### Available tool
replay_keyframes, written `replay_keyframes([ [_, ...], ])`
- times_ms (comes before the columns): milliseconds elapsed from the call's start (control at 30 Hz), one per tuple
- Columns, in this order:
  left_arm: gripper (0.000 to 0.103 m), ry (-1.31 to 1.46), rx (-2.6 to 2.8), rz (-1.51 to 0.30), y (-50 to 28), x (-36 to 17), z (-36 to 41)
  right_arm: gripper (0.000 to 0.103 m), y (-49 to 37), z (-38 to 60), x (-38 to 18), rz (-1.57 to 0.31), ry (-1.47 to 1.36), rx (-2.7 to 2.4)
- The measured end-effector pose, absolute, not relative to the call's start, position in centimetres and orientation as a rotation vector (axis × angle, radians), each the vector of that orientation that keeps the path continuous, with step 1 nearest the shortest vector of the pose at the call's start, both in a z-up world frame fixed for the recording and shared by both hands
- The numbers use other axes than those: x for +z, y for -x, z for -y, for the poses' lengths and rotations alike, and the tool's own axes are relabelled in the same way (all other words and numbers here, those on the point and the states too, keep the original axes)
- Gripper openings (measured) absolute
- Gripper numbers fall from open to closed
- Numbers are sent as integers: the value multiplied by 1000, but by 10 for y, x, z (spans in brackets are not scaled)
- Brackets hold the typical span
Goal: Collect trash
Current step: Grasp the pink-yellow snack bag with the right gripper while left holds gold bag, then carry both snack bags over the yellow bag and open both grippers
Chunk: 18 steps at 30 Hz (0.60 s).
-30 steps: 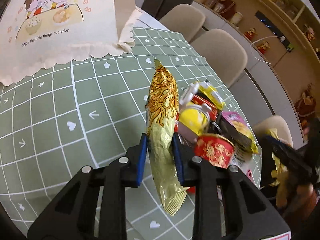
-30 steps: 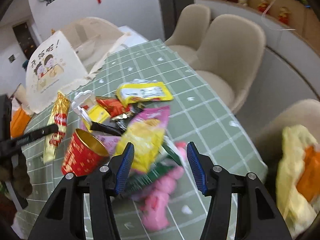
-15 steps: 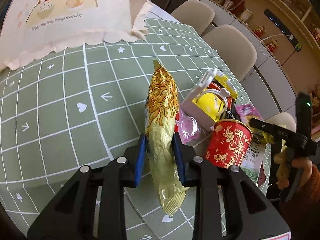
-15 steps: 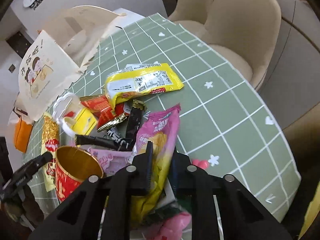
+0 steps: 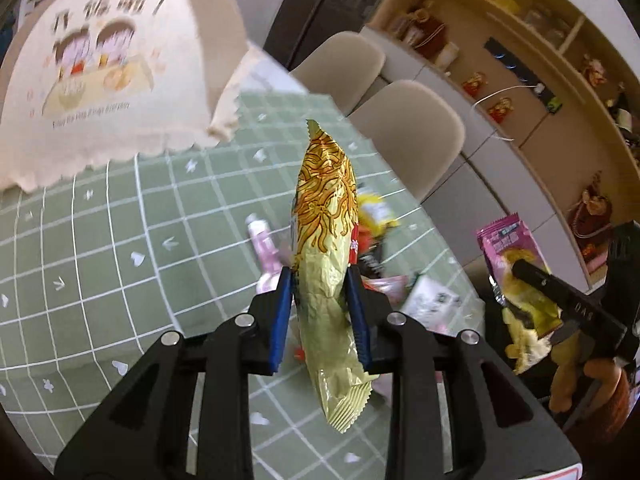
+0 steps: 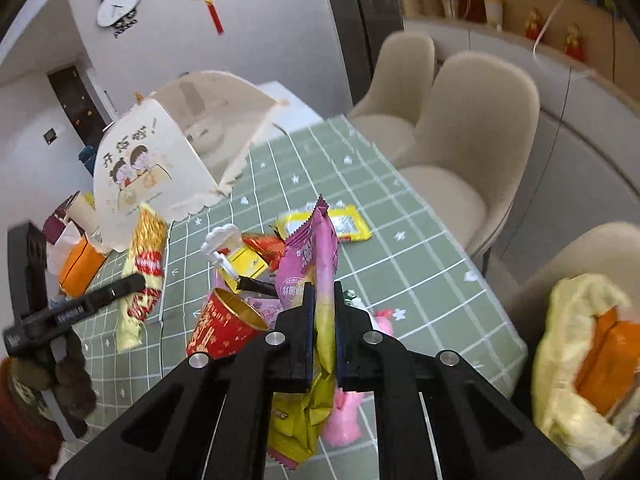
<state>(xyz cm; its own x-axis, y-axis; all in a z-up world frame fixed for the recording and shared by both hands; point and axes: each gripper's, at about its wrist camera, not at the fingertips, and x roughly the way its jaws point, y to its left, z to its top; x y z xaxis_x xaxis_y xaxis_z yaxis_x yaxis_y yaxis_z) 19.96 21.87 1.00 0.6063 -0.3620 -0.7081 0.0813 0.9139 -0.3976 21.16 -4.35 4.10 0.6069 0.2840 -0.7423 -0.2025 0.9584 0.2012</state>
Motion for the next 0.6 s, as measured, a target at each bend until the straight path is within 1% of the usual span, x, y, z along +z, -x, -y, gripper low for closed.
replay_keyframes([
  [233,26,310,-309,-797,-177,66,-179,9,-164,85,86,-771,-99,261],
  [433,26,275,-396,-718,-157,109,-118,9,-129,141,114,-705,-106,217],
  [600,26,262,-473,-684,-155,129,-59,9,-101,202,129,-669,-116,156],
])
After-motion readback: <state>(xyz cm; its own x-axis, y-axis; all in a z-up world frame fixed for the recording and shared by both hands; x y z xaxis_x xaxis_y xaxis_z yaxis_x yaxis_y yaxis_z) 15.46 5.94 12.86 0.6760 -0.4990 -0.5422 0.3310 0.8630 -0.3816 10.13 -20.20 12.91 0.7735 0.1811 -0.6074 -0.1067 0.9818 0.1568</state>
